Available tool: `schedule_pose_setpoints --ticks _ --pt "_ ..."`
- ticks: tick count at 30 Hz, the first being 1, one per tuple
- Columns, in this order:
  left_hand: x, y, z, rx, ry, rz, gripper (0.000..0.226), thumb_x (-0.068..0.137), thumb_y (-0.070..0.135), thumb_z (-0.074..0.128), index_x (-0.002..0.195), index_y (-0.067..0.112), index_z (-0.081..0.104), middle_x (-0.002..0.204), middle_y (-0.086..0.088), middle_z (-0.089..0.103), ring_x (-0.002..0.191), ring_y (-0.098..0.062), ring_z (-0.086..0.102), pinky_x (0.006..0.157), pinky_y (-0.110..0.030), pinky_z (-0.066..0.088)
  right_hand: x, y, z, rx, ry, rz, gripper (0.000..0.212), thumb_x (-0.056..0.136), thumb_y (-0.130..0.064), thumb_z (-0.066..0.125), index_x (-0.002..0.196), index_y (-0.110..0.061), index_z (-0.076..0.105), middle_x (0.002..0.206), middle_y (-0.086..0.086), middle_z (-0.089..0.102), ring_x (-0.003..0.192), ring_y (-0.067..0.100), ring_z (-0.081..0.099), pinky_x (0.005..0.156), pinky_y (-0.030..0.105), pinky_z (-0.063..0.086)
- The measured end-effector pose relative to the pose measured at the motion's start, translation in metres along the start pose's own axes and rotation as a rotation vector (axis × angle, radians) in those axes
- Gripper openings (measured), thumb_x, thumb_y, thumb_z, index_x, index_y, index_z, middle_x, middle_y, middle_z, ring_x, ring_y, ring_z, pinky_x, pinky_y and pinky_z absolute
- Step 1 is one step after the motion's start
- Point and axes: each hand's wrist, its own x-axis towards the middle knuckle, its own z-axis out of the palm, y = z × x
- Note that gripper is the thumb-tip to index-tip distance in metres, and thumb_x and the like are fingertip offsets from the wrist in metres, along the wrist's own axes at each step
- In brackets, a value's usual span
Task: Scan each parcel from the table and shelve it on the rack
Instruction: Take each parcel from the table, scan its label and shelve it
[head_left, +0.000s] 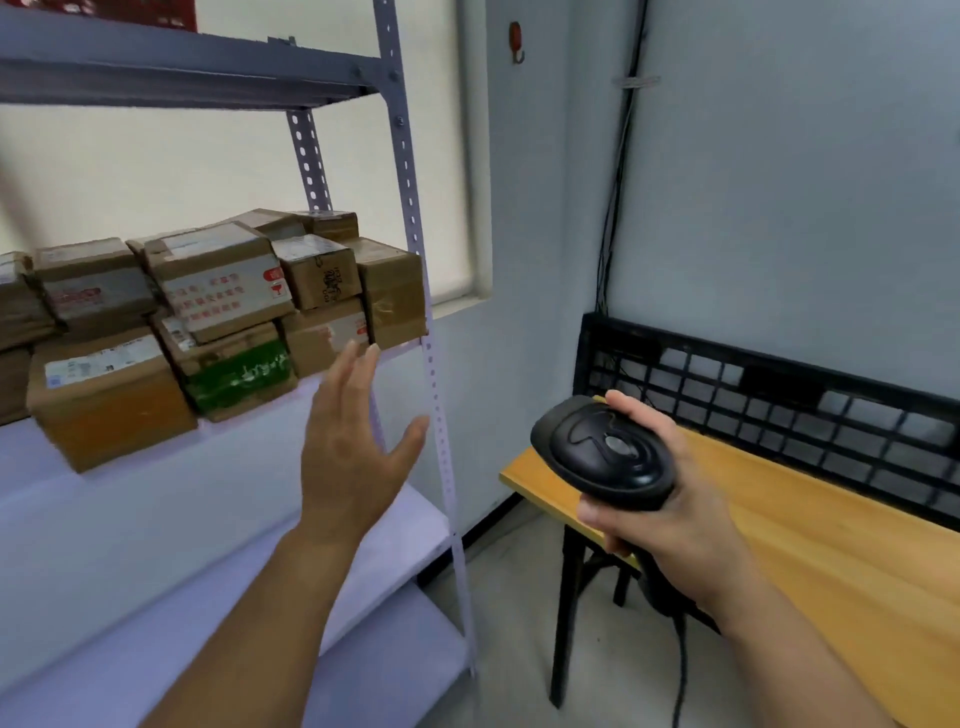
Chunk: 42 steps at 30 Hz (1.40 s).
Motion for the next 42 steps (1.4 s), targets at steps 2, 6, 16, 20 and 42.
schedule_pose_setpoints --ticks 2,6,16,20,42 --pt "-0.024 0.026 0.027 -0.098 -0.078 -0.045 0.074 0.084 0.05 0.051 0.143 0.007 0.041 0.145 -0.014 0.044 0.133 -0.023 0.036 0.107 -0.042 0.037 -0.019 0.001 -0.02 -0.012 0.034 0.009 0.088 0.06 -0.01 0.084 0.135 -0.037 0.047 0.112 -0.018 0.064 0.072 0.014 0.068 0.052 0.03 0.056" --pt "-0.068 0.084 0.071 -0.225 -0.22 -0.117 0.069 0.083 0.045 0.063 0.14 0.009 0.046 0.138 -0.011 0.05 0.127 -0.024 0.045 0.104 -0.04 0.04 -0.06 0.003 -0.066 -0.059 0.094 0.047 0.086 0.064 -0.01 0.086 0.135 -0.04 0.049 0.115 -0.016 0.063 0.072 0.023 0.069 0.052 0.034 0.057" --pt "-0.149 0.223 0.148 -0.32 -0.52 -0.03 0.061 0.084 0.03 0.074 0.137 0.014 0.05 0.139 -0.005 0.05 0.13 -0.021 0.044 0.103 -0.03 0.032 -0.171 -0.008 -0.182 -0.166 0.325 0.172 0.088 0.061 -0.02 0.088 0.135 -0.045 0.049 0.118 -0.015 0.061 0.081 0.022 0.07 0.054 0.038 0.058" --pt "-0.179 0.279 0.172 -0.378 -0.633 -0.001 0.059 0.086 0.037 0.069 0.139 0.02 0.048 0.136 0.003 0.05 0.126 -0.016 0.046 0.098 -0.028 0.038 -0.212 -0.016 -0.225 -0.257 0.402 0.198 0.09 0.06 -0.033 0.093 0.135 -0.047 0.047 0.122 -0.021 0.06 0.093 0.018 0.069 0.067 0.029 0.059" --pt "-0.281 0.524 0.297 -0.683 -1.212 0.134 0.065 0.092 0.05 0.053 0.149 0.031 0.029 0.148 0.008 0.036 0.131 -0.008 0.039 0.106 -0.037 0.043 -0.397 -0.026 -0.395 -0.371 1.036 0.452 0.086 0.068 -0.005 0.087 0.125 -0.058 0.051 0.11 0.011 0.065 0.052 0.022 0.063 0.047 0.031 0.051"
